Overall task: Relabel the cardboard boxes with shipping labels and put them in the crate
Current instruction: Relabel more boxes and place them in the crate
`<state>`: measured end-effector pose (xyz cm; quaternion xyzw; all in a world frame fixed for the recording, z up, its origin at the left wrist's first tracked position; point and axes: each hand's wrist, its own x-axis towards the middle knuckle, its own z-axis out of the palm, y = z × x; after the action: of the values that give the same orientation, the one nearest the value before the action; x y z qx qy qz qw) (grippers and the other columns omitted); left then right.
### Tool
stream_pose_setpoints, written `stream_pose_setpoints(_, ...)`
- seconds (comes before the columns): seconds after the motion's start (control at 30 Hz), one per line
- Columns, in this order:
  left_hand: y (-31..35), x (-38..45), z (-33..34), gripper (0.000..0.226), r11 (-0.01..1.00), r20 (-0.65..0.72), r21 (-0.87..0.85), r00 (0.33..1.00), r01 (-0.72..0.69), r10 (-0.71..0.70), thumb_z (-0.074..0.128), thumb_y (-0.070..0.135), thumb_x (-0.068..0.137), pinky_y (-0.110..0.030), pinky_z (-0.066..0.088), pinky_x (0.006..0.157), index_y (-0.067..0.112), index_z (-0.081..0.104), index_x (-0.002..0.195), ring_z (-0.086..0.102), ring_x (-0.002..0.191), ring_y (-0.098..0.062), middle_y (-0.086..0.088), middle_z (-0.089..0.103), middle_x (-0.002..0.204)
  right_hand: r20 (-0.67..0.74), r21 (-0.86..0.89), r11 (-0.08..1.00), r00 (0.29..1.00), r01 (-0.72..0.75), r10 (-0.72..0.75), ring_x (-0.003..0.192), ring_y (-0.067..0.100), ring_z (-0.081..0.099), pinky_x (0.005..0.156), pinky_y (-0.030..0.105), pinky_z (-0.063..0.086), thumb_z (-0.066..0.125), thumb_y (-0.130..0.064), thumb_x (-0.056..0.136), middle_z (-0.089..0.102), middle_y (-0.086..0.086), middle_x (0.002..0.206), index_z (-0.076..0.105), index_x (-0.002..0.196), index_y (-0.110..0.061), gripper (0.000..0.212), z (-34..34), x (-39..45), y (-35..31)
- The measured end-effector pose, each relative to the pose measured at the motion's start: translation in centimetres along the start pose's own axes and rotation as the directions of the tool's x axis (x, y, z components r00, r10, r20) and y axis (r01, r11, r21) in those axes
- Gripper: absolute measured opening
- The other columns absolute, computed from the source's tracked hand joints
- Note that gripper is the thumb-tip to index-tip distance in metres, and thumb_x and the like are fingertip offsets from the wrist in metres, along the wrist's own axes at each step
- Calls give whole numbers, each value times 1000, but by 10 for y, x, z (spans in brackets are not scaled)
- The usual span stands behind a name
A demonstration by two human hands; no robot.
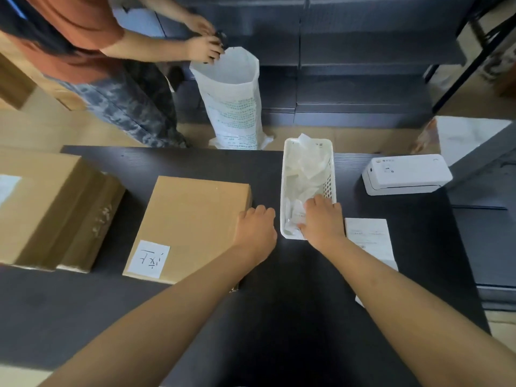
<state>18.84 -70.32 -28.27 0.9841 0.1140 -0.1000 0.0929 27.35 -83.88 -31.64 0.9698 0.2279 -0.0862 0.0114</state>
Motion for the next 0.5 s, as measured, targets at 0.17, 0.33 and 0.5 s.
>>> stream_pose_setpoints(0.17,-1,0,2,30,1000,29,9,999,-30,30,42,19,94,-36,35,96,18,51,122,52,109,-24,-4,54,119,32,131,989,998,-64,61,116,24,52,101,36,40,64,-43,86,52,7,128,43,130,-15,56,-2,-4,-2)
stream_pose_setpoints(0.33,0,7,-6,30,998,15,17,998,-56,56,42,19,95,-35,37,98,19,51,123,53,109,-22,-3,56,120,-1,266,961,997,-76,79,114,23,52,97,35,45,59,-39,90,52,7,128,42,132,-18,50,-13,-14,8)
stream_pose_setpoints(0.5,11,13,-17,29,991,19,56,993,-118,117,44,23,95,-36,40,95,18,52,121,55,106,-23,-5,57,117,12,248,966,997,-73,72,110,22,54,95,35,47,53,-36,94,53,6,128,48,128,-19,38,-30,-27,15)
